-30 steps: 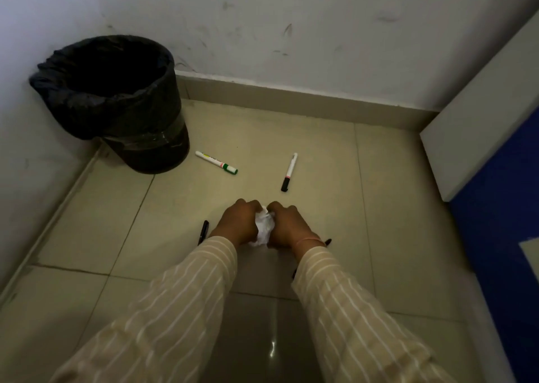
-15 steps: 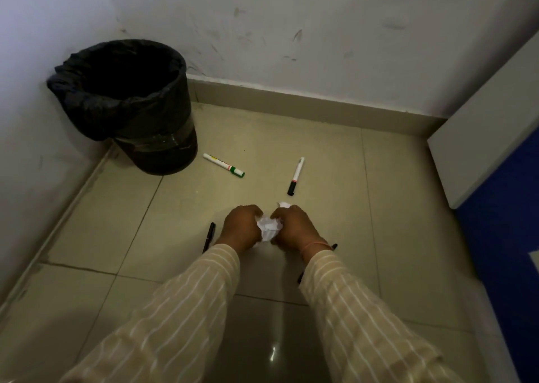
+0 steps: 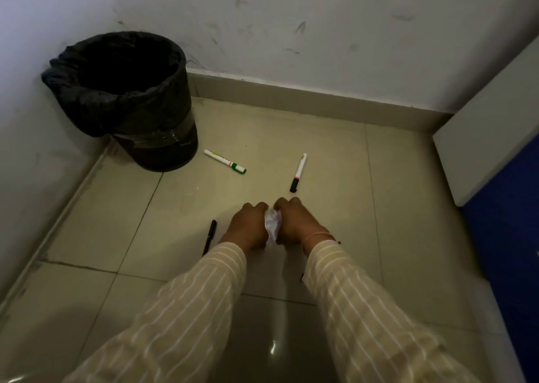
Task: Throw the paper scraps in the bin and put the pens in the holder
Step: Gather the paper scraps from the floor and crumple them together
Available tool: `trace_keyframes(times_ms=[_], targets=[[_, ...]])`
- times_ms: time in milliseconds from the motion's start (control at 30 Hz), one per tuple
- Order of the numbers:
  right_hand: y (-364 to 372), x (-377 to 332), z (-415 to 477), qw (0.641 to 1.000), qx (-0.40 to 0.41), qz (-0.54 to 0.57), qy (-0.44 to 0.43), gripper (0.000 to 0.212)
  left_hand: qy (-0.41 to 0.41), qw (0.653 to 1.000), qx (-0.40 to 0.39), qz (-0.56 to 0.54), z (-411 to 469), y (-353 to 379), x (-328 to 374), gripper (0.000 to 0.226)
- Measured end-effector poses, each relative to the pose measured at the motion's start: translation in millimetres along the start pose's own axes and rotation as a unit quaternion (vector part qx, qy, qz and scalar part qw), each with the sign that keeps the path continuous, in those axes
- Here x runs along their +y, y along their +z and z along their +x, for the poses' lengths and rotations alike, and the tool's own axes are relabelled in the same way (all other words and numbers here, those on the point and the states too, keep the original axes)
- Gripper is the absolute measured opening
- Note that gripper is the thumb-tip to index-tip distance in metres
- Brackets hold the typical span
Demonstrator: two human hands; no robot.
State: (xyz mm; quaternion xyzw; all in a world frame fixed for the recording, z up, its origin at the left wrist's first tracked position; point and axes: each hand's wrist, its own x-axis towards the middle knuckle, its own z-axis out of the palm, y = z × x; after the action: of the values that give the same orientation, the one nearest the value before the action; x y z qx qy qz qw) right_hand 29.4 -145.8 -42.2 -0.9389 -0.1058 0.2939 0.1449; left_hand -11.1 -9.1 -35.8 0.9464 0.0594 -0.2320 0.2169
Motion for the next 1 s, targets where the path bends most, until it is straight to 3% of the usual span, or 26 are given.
trace_keyframes(times_ms=[100,233,267,400,500,567,667,733,800,900,1000], targets=[[14.9,-4.8,-1.5,0.999,0.015,-0.028,-0.016,0.071,0.011,0.997,0.045,-0.055,2.7,7.9,2.4,0.057],[19.0,-5.0,-12.1,0.995,0.087,0.048,-0.017,0.025,-0.032,0.979,0.074,-0.186,0.1,12.0,0.7,0.029],[19.9,-4.9,-12.7,0.993,0.101,0.063,-0.014,0.023,-0.045,0.972,0.069,-0.218,1.5,11.5,-1.7,0.027],[11.5,-6.0,-15.0,0.989,0.114,0.098,0.000,0.032,-0.055,0.964,0.025,-0.258,-2.8,-2.5,-1.2,0.022],[-10.5,-8.6,-15.3,0.976,0.137,0.169,0.021,0.047,-0.045,0.959,0.032,-0.278,-4.0,-31.7,10.2,0.040],[-41.6,-38.6,-14.1,0.958,0.166,0.234,0.002,0.048,-0.044,0.955,0.065,-0.285,-8.9,-74.6,2.5,0.044],[-84.9,-61.6,-8.6,0.940,0.161,0.297,-0.039,0.039,-0.009,0.956,0.100,-0.275,-8.0,-130.3,7.4,0.028],[-117.1,-88.2,-9.9,0.909,0.143,0.384,-0.076,0.019,0.007,0.955,0.139,-0.261,-16.5,-175.9,9.3,0.028],[-154.9,-125.6,-12.4,0.877,0.127,0.445,-0.126,0.021,0.023,0.953,0.201,-0.227,-27.8,-231.3,8.2,0.031],[-199.4,-185.6,-5.2,0.851,0.151,0.471,-0.177,0.016,0.030,0.939,0.295,-0.173,-42.8,-301.5,0.5,0.022],[-228.1,-250.3,11.6,0.857,0.198,0.435,-0.193,0.015,0.024,0.920,0.353,-0.168,-52.1,-358.7,-25.0,0.021]])
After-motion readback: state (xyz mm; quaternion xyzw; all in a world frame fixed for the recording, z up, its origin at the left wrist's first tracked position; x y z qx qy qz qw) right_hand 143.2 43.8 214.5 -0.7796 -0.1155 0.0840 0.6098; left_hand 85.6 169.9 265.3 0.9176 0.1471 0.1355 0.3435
